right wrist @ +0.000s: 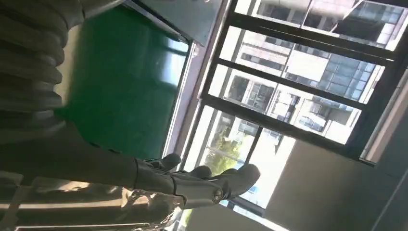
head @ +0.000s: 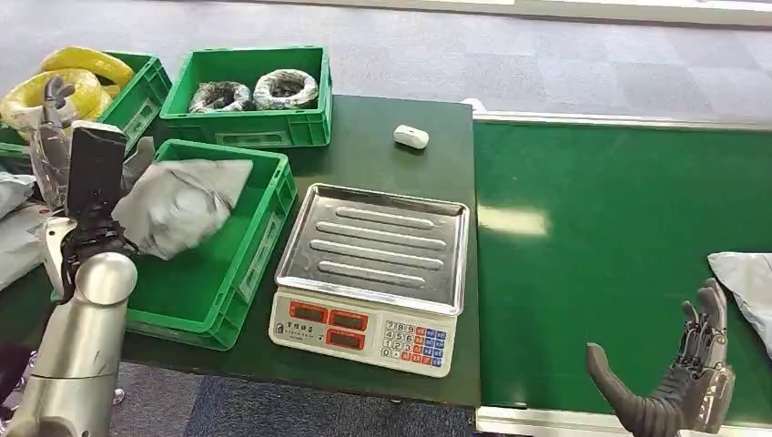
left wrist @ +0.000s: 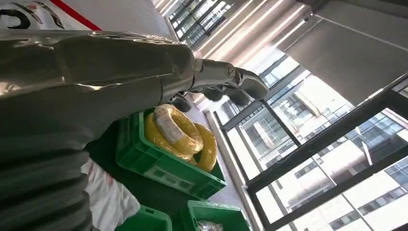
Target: Moved the parcel from conveyor to table for the left to box.
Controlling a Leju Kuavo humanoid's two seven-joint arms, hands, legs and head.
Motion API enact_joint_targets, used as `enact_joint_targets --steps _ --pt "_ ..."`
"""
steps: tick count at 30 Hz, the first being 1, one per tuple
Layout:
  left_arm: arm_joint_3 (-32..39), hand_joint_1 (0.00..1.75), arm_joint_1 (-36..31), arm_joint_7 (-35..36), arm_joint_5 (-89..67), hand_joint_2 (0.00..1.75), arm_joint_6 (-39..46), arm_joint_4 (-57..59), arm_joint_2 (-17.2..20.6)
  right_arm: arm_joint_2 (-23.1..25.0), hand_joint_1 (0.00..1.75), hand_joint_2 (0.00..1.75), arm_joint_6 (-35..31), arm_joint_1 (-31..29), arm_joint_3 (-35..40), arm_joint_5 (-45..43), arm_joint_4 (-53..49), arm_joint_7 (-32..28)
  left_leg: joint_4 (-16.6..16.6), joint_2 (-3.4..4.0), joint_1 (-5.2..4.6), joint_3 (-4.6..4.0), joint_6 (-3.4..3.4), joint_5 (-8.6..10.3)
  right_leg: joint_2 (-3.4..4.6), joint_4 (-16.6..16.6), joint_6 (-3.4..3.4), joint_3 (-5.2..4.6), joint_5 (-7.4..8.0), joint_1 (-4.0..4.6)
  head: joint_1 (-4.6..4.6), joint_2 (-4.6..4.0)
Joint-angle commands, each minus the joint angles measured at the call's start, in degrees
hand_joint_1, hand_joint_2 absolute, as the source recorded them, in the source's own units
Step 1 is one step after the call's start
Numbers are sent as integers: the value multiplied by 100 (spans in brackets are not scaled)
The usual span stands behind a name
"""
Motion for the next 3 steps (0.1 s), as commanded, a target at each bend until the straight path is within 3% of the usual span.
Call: enact_joint_targets --steps 1,3 --pt "44 0 169 -33 -106 175 -117 354 15 91 0 175 -40 60 -112 201 67 92 -17 5 -3 13 5 9 -7 -12 -14 10 7 1 0 0" --pt "-53 0 505 -134 -135 175 -137 -121 -154 220 0 175 9 115 -133 398 7 179 -17 5 -3 13 5 9 -7 -12 -14 10 7 1 -2 0"
